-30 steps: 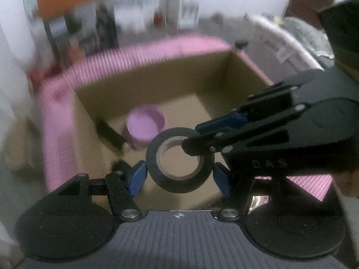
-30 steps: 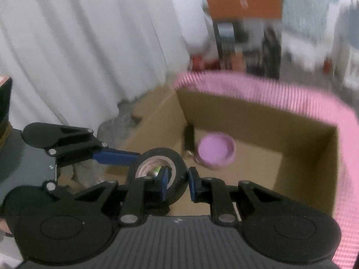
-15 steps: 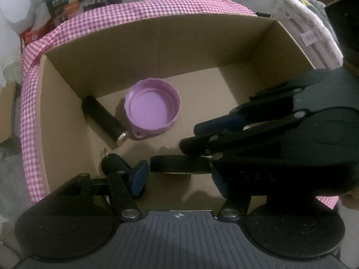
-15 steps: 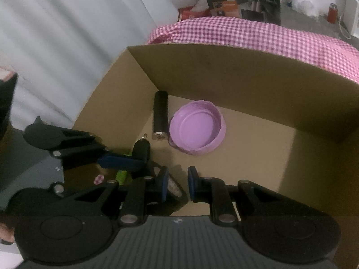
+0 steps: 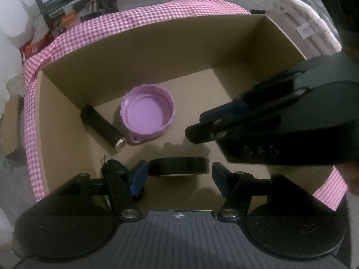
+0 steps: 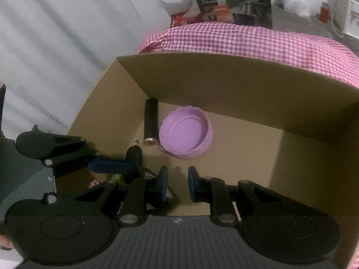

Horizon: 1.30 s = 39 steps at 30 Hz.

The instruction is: Organize rigid objects

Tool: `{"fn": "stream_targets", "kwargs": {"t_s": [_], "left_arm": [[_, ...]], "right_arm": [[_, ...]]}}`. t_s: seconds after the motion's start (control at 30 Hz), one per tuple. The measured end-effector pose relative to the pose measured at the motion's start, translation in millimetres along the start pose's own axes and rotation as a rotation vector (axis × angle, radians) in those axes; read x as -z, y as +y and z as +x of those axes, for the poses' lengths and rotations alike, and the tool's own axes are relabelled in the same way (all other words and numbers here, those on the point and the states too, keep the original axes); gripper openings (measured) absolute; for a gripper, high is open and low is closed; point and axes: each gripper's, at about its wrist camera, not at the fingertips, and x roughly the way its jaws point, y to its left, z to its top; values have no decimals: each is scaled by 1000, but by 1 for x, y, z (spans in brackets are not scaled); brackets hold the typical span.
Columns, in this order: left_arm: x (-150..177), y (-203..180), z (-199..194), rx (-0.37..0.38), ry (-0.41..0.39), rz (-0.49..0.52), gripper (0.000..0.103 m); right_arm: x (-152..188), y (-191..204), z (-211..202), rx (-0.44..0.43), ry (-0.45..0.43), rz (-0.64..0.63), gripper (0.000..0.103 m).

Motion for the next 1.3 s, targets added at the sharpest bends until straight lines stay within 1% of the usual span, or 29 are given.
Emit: {"fn": "stream_targets", "kwargs": {"t_s": [0.13,0.27,0.5,0.73,0.8,0.9,1.03,1.13,1.17,1.23,1.27,1.3], "left_arm": [[-4,0,4,-17,5,1,64],[-14,7,9,-4,13,-34,65],[-26,8,13,-31,11,-45,64],[-29,16,16,-59,17,-54,72],[-27,19,11,-65,16,-64,72],[-24,23,-1,-74,-7,-72,73],[-16,28,-26,-81,-59,-84,75],[-7,33,-47,-64,-104,-104,76],[-2,34,-56,-57,-123,-112,77],[7,36,-72,-48,-162,-130,79],[14,37,-81,-42,-183,-134,80],[21,37,-89,-33,-210,-138,82]], "right_arm": [[-1,-6,-7,3,-20,20,21],[-2,-14,-13,6,-38,40,22],[-8,-28,-14,14,-55,88,22],[-14,-41,-14,13,-68,139,22],[-15,-42,-15,12,-71,148,22],[-15,-41,-19,12,-78,158,23],[-13,-38,-29,10,-93,168,23],[-9,-34,-39,-2,-100,175,23],[-8,-32,-42,-6,-102,174,24],[-4,-27,-49,-18,-103,170,32],[-1,-23,-53,-28,-102,168,44],[1,-19,-55,-35,-101,163,53]]}}
